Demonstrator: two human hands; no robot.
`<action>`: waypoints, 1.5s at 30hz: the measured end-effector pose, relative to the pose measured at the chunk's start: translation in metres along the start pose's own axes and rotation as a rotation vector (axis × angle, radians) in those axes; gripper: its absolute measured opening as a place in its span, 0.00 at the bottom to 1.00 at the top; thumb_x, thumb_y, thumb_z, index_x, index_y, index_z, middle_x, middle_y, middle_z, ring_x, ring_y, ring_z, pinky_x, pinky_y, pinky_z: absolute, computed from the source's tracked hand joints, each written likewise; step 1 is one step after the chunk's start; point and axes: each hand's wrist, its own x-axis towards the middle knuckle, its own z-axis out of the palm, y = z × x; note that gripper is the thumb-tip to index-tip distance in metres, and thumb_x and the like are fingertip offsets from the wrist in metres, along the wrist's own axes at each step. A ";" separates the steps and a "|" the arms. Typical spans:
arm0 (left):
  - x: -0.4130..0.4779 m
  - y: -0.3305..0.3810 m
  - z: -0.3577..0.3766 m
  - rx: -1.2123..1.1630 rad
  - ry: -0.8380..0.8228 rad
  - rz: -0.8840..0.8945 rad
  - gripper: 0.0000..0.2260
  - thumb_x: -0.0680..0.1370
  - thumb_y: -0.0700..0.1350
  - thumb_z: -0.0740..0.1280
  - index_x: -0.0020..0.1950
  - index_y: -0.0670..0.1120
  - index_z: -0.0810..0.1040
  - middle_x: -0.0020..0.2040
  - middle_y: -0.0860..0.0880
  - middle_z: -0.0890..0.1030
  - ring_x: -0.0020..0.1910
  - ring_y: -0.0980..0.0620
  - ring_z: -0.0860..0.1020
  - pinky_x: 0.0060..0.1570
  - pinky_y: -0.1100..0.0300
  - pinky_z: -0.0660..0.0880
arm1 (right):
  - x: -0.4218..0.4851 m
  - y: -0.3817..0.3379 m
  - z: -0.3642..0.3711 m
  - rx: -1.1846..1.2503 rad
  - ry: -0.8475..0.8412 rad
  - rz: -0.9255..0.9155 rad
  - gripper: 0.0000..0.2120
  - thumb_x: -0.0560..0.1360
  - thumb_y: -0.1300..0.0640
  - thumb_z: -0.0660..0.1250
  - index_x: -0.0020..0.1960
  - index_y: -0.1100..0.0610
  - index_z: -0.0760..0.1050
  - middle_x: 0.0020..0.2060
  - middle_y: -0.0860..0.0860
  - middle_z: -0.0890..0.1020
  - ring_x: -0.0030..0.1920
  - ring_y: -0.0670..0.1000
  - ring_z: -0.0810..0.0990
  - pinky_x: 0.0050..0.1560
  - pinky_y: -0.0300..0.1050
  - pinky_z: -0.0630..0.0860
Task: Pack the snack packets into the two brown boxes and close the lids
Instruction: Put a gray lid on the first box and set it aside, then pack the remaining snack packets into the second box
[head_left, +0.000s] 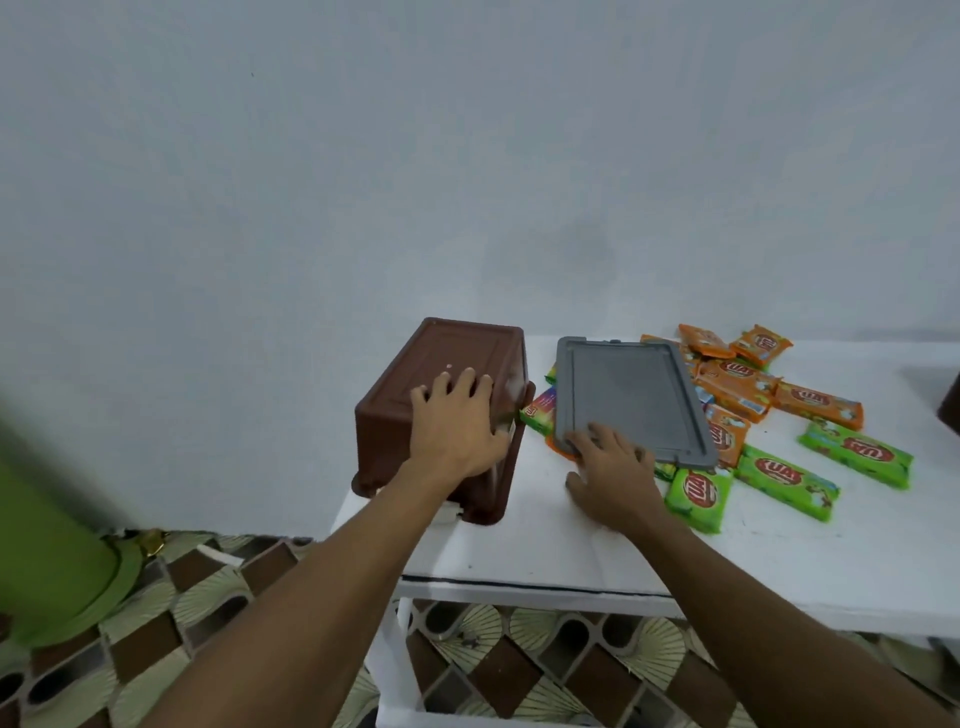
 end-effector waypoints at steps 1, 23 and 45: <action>0.002 0.006 0.001 0.001 0.002 0.009 0.32 0.75 0.60 0.60 0.77 0.50 0.59 0.77 0.48 0.61 0.76 0.42 0.58 0.69 0.39 0.58 | -0.002 0.004 0.000 -0.032 -0.012 0.005 0.28 0.76 0.43 0.60 0.74 0.43 0.58 0.76 0.52 0.59 0.75 0.55 0.57 0.72 0.65 0.54; -0.049 -0.092 0.020 -0.353 0.116 -0.235 0.54 0.67 0.67 0.70 0.78 0.50 0.39 0.78 0.49 0.43 0.76 0.44 0.45 0.72 0.40 0.52 | 0.048 -0.061 -0.047 0.613 -0.030 0.189 0.40 0.74 0.57 0.70 0.79 0.52 0.50 0.75 0.55 0.62 0.72 0.59 0.66 0.69 0.55 0.66; -0.013 -0.138 -0.052 -0.798 0.609 -0.108 0.20 0.82 0.46 0.59 0.75 0.50 0.63 0.66 0.47 0.75 0.62 0.50 0.74 0.63 0.54 0.70 | 0.051 -0.050 -0.134 1.024 0.457 -0.026 0.21 0.68 0.35 0.71 0.58 0.42 0.77 0.52 0.49 0.84 0.54 0.49 0.82 0.56 0.55 0.80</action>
